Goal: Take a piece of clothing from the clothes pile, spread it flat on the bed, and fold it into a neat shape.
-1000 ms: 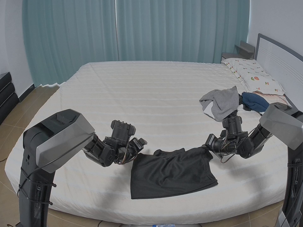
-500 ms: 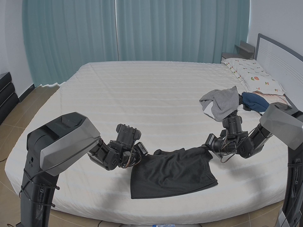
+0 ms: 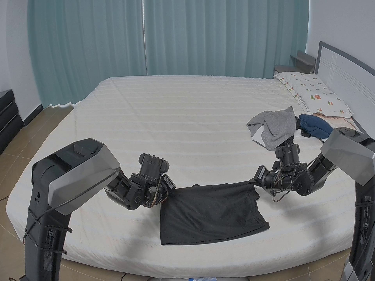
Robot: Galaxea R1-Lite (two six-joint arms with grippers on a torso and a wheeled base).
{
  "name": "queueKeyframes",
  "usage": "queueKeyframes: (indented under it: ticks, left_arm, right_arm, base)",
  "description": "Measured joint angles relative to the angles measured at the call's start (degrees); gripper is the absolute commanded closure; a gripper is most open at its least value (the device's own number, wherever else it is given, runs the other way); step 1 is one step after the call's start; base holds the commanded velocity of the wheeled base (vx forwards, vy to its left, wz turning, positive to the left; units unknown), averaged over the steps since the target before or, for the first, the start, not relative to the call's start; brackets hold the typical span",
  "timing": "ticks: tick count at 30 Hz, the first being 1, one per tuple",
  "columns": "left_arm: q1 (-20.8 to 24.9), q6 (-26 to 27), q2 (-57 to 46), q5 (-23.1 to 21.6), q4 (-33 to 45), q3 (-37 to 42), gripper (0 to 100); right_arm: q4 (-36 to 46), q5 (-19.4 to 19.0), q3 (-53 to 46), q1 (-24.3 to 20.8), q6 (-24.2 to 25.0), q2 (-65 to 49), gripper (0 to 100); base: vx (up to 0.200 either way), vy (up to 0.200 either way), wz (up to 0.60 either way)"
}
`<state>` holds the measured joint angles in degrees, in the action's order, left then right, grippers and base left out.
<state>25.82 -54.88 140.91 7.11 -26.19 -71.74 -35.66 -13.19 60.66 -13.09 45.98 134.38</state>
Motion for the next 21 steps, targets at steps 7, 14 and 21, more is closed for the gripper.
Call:
queueKeyframes:
  ticks: [7,14,21]
  left_arm:
    - [-0.05,-0.02,0.07,-0.09,0.30,0.02,100]
    - [0.00,-0.07,0.10,-0.44,0.66,0.02,0]
    - [-0.33,-0.33,-0.12,-0.82,0.43,0.46,0]
  right_arm:
    - [-3.12,0.17,1.46,-0.18,2.57,1.27,100]
    - [-3.54,0.17,1.66,-0.33,2.90,2.26,0]
    - [-4.83,-0.24,-0.63,0.09,3.04,0.55,0]
  base:
    - [0.000,0.000,0.00]
    - [0.000,0.000,0.00]
    - [0.000,0.000,0.00]
